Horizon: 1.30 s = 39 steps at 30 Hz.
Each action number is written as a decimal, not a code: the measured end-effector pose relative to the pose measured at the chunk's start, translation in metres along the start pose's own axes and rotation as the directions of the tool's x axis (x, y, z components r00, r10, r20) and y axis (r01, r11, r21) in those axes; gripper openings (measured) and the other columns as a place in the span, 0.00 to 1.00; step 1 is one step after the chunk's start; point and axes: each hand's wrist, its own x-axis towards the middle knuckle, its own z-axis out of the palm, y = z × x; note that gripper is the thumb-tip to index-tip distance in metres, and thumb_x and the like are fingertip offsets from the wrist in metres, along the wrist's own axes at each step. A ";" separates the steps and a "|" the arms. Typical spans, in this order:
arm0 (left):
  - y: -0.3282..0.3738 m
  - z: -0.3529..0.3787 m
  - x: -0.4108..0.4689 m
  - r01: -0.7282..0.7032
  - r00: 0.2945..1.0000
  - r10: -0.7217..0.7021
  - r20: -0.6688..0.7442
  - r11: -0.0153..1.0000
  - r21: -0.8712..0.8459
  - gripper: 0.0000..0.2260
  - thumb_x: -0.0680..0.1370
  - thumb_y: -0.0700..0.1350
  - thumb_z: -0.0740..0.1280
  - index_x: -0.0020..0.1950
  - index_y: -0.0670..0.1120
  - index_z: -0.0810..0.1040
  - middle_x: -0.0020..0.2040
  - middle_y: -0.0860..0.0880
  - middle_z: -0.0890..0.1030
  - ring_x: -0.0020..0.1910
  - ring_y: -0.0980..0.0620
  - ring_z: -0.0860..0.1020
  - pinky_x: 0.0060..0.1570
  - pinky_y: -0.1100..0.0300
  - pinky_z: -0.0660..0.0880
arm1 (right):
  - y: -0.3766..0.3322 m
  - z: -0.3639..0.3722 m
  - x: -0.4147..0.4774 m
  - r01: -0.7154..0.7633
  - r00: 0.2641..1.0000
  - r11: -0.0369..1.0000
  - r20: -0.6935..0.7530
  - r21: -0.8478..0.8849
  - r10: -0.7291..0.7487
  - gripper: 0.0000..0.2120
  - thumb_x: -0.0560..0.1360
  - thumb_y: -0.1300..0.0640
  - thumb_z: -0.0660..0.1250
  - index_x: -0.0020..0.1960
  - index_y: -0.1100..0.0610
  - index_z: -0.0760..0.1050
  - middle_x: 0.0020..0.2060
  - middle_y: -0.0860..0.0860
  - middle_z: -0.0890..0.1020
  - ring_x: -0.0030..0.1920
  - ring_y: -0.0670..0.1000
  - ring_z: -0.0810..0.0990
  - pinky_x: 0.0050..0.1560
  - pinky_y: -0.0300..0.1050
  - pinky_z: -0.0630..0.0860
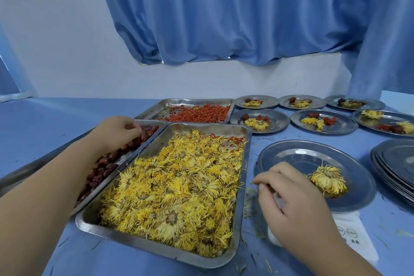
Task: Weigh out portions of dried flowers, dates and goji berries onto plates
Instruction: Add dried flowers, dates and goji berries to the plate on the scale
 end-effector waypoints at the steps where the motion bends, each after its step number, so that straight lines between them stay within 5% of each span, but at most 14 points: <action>1: 0.014 -0.003 -0.002 -0.015 1.000 0.015 -0.005 0.998 -0.053 0.07 0.79 0.52 0.65 0.42 0.54 0.79 0.37 0.51 0.81 0.35 0.52 0.77 0.34 0.59 0.70 | 0.002 -0.002 0.001 -0.037 0.999 0.999 -0.027 0.026 0.038 0.08 0.74 0.60 0.63 0.43 0.53 0.80 0.36 0.44 0.74 0.36 0.45 0.74 0.33 0.41 0.72; 5: 0.080 -0.005 -0.013 -0.101 0.994 0.109 0.017 0.960 -0.261 0.08 0.79 0.51 0.65 0.43 0.53 0.81 0.32 0.56 0.82 0.29 0.62 0.77 0.34 0.61 0.70 | 0.011 -0.017 0.004 -0.164 0.976 0.979 -0.126 0.121 0.179 0.09 0.74 0.65 0.65 0.43 0.53 0.80 0.36 0.43 0.76 0.41 0.45 0.75 0.40 0.36 0.69; 9: 0.154 0.006 -0.029 -0.163 0.968 0.234 0.087 0.856 -0.491 0.07 0.79 0.45 0.66 0.48 0.54 0.82 0.39 0.56 0.83 0.36 0.59 0.81 0.35 0.69 0.76 | 0.022 -0.036 0.008 -0.320 0.891 0.895 -0.223 0.311 0.396 0.12 0.74 0.64 0.64 0.41 0.48 0.80 0.37 0.42 0.78 0.42 0.44 0.77 0.39 0.30 0.68; 12: 0.204 0.020 -0.045 -0.251 0.911 0.381 0.158 0.816 -0.521 0.08 0.79 0.45 0.66 0.48 0.57 0.82 0.42 0.61 0.83 0.37 0.63 0.81 0.36 0.71 0.76 | 0.035 -0.051 0.012 -0.410 0.771 0.776 -0.272 0.479 0.576 0.14 0.75 0.62 0.63 0.39 0.44 0.79 0.37 0.45 0.79 0.34 0.44 0.78 0.34 0.38 0.72; 17: 0.263 0.050 -0.061 -0.333 0.835 0.491 0.249 0.810 -0.483 0.06 0.79 0.45 0.66 0.53 0.53 0.81 0.44 0.57 0.83 0.42 0.64 0.80 0.45 0.69 0.74 | 0.048 -0.063 0.013 -0.472 0.673 0.682 -0.272 0.559 0.688 0.12 0.75 0.60 0.62 0.41 0.46 0.79 0.33 0.49 0.78 0.25 0.39 0.71 0.23 0.29 0.64; 19: 0.278 0.064 -0.063 -0.350 0.819 0.501 0.280 0.822 -0.448 0.06 0.79 0.45 0.66 0.52 0.52 0.81 0.45 0.55 0.83 0.45 0.59 0.81 0.49 0.64 0.76 | 0.048 -0.061 0.013 -0.482 0.674 0.669 -0.248 0.566 0.696 0.12 0.75 0.60 0.63 0.40 0.46 0.79 0.34 0.49 0.79 0.27 0.40 0.71 0.26 0.31 0.66; 24: 0.294 0.087 -0.060 -0.371 0.816 0.497 0.294 0.842 -0.393 0.07 0.78 0.48 0.68 0.54 0.50 0.80 0.40 0.54 0.83 0.36 0.61 0.79 0.36 0.68 0.74 | 0.043 -0.053 0.015 -0.442 0.741 0.722 -0.237 0.531 0.628 0.12 0.73 0.62 0.63 0.38 0.46 0.78 0.35 0.52 0.78 0.33 0.50 0.73 0.35 0.43 0.68; 28: 0.290 0.086 -0.056 -0.329 0.846 0.463 0.265 0.843 -0.426 0.07 0.78 0.50 0.66 0.54 0.52 0.79 0.45 0.53 0.83 0.37 0.56 0.82 0.44 0.63 0.77 | 0.042 -0.051 0.016 -0.419 0.767 0.765 -0.260 0.490 0.587 0.13 0.73 0.63 0.63 0.37 0.46 0.77 0.35 0.51 0.78 0.34 0.52 0.75 0.34 0.47 0.72; 30: 0.284 0.080 -0.054 -0.320 0.862 0.450 0.232 0.839 -0.439 0.06 0.78 0.50 0.65 0.53 0.52 0.80 0.45 0.55 0.83 0.36 0.58 0.82 0.40 0.68 0.76 | 0.042 -0.051 0.016 -0.425 0.765 0.760 -0.254 0.492 0.592 0.13 0.73 0.63 0.63 0.37 0.46 0.77 0.34 0.51 0.79 0.34 0.52 0.75 0.35 0.48 0.73; 35: 0.261 0.069 -0.054 -0.303 0.886 0.413 0.210 0.860 -0.410 0.07 0.79 0.49 0.64 0.54 0.54 0.80 0.46 0.56 0.82 0.37 0.61 0.81 0.42 0.64 0.73 | 0.037 -0.049 0.018 -0.443 0.772 0.701 -0.160 0.559 0.615 0.13 0.75 0.63 0.62 0.37 0.48 0.77 0.32 0.53 0.78 0.29 0.49 0.76 0.27 0.38 0.72; 39: 0.239 0.057 -0.048 -0.284 0.906 0.372 0.201 0.887 -0.364 0.06 0.80 0.49 0.64 0.53 0.55 0.80 0.46 0.56 0.82 0.39 0.61 0.81 0.39 0.67 0.71 | 0.027 -0.044 0.020 -0.460 0.788 0.655 -0.065 0.599 0.612 0.13 0.77 0.61 0.62 0.38 0.47 0.78 0.28 0.51 0.75 0.26 0.50 0.72 0.27 0.46 0.72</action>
